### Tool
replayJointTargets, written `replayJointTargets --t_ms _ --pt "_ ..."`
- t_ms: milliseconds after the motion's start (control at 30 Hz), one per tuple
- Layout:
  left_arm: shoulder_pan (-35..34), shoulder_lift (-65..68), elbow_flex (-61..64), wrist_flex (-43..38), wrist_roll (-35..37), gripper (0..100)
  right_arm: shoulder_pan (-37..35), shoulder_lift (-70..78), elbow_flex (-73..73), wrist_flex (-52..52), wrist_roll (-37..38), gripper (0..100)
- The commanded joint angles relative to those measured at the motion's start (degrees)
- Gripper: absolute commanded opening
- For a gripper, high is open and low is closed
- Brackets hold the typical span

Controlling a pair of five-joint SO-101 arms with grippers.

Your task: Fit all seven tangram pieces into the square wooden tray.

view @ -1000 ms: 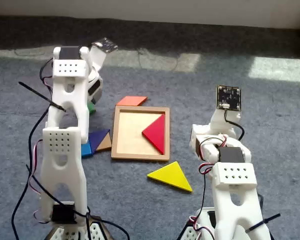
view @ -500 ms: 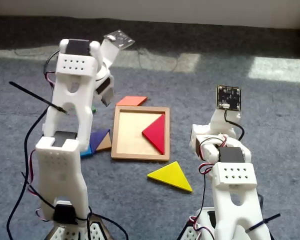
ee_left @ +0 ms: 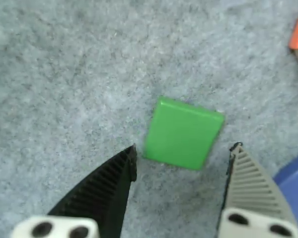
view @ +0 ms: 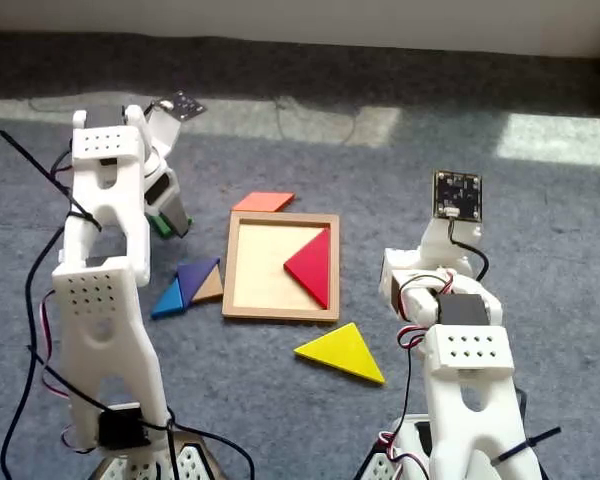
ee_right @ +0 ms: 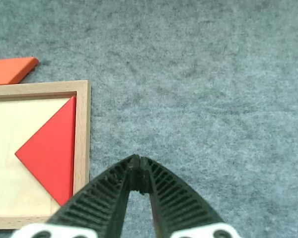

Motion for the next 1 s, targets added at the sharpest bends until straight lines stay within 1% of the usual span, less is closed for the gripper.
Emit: replayJointTargets --t_ms 0,167,300,367,467,733,867,967 --pt "0.57 0.04 -0.48 -2.46 -0.18 30 0.4 -1.01 -0.75 -1.19 -0.09 0.6" --pt "0.75 5.41 -0.48 -6.24 -0.18 29 0.4 -1.01 -0.75 -1.19 -0.09 0.6" --pt "1.01 7.08 -2.15 -5.8 -0.44 19 0.4 -1.01 -0.75 -1.19 -0.09 0.6" --pt "1.63 6.73 -2.68 -4.04 -0.44 15 0.4 -1.01 -0.75 -1.19 -0.09 0.6" --pt "3.03 4.79 -2.77 -0.26 -0.44 11 0.48 -1.01 -0.75 -1.19 -0.09 0.6" --pt "9.01 -6.2 -2.59 10.46 0.09 9 0.57 -1.01 -0.75 -1.19 -0.09 0.6" --pt "13.23 -12.0 -2.33 11.34 6.07 9 0.66 -1.01 -0.66 -1.19 -0.09 0.6" --pt "17.36 -14.9 -0.4 11.43 8.79 9 0.66 -1.01 -0.66 -1.19 -0.09 0.6"
